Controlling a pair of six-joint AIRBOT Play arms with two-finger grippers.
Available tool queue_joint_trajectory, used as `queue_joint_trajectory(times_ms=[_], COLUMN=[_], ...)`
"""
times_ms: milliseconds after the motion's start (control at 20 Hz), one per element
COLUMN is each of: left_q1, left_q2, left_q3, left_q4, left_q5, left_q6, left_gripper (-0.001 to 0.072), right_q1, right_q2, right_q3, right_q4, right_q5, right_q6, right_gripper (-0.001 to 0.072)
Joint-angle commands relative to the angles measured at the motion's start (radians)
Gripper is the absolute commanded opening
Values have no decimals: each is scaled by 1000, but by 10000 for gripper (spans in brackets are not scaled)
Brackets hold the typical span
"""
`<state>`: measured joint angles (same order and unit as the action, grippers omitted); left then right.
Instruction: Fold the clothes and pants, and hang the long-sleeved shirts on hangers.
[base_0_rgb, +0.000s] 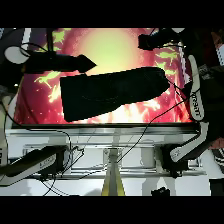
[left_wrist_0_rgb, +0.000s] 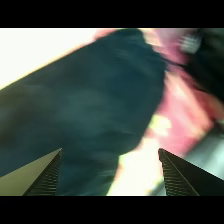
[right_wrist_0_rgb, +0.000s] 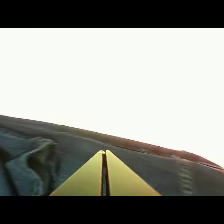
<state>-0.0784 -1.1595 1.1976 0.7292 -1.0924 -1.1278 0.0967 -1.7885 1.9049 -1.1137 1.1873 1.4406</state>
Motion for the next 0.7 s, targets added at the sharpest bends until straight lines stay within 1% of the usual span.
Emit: queue_joint_trajectory(times_ms=[0,100,200,250,350,400,450,500,650], left_q1=[238,391,502,536,562,562,560,560,560], left_q2=[62,67,66,60,32,9,-22,-64,-207], left_q3=[-29,-114,-243,-306,-412,-453,-479,-493,-495], left_q4=[262,293,260,240,176,146,107,64,-34], left_q5=[-70,-151,-141,-127,-82,-42,-17,-5,44], left_q6=[-66,-63,-48,-10,88,115,153,200,279], left_gripper=[694,694,694,694,694,689,618,612,617], right_q1=[-56,-58,-48,-44,-32,-26,-22,-17,-2], right_q2=[18,18,18,18,18,18,18,18,18], right_q3=[-2,-5,-5,-5,-5,-5,-5,-5,-5], right_q4=[-24,-24,-24,-23,-24,-23,-23,-23,-24], right_q5=[42,56,57,56,54,52,51,51,50], right_q6=[-17,-20,-21,-21,-21,-21,-22,-22,-22], right_gripper=[22,22,22,22,22,22,22,22,22])
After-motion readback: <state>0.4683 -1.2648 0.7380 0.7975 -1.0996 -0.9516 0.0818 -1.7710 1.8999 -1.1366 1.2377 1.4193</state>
